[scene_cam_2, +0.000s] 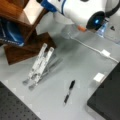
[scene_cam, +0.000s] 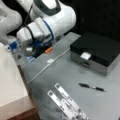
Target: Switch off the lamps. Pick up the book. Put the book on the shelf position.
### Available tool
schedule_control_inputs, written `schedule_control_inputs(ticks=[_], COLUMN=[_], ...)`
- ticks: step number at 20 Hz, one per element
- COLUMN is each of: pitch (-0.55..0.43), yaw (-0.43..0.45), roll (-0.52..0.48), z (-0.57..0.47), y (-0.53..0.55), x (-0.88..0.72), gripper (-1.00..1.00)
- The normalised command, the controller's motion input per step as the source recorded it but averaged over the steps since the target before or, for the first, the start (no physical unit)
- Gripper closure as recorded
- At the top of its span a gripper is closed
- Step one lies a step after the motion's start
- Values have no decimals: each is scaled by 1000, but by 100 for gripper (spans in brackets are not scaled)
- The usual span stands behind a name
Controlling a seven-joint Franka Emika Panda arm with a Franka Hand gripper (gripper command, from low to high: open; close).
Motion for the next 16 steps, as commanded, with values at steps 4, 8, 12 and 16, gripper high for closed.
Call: schedule_control_inputs(ticks=[4,8,12,16], pitch=[-103,-105,-88,-52], yaw=[-12,-129,-230,-302], roll=[146,232,247,237], z=[92,110,132,134], y=[211,401,467,467], x=[-45,11,128,271], gripper=[-100,-100,-100,-100])
